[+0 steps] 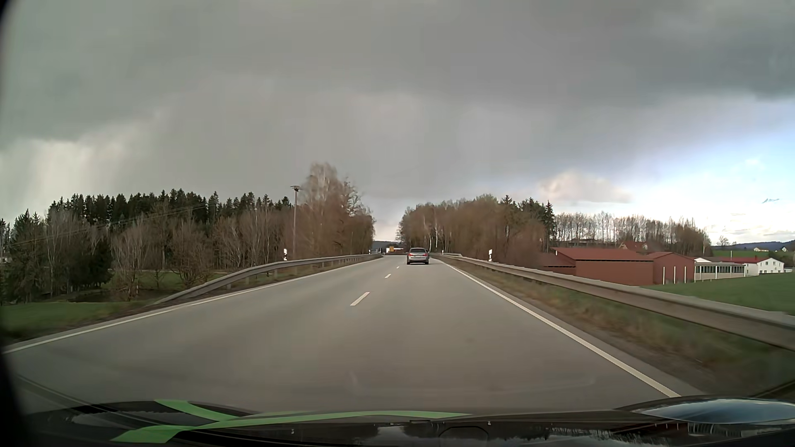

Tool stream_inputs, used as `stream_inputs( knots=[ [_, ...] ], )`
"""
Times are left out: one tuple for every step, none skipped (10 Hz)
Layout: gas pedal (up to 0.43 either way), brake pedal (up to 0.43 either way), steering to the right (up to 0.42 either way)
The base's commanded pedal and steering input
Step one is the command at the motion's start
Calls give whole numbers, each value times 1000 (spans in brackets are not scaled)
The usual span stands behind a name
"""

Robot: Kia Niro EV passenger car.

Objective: Follow the waypoints while adhering to traffic rules and regulations

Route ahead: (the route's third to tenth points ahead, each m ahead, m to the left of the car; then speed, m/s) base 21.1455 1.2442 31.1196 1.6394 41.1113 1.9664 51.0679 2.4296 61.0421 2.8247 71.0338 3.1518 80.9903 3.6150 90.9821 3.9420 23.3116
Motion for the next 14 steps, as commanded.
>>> stream_inputs(
  knots=[
    [150,0,-3],
    [150,0,-3],
    [150,0,-3],
    [138,0,-4],
    [138,0,-4],
    [130,0,-5],
    [118,0,-5],
    [110,0,-5],
    [98,0,-5],
    [98,0,-5],
    [87,0,-5],
    [79,0,-4],
    [67,0,-4],
    [67,0,-3]
  ],
)
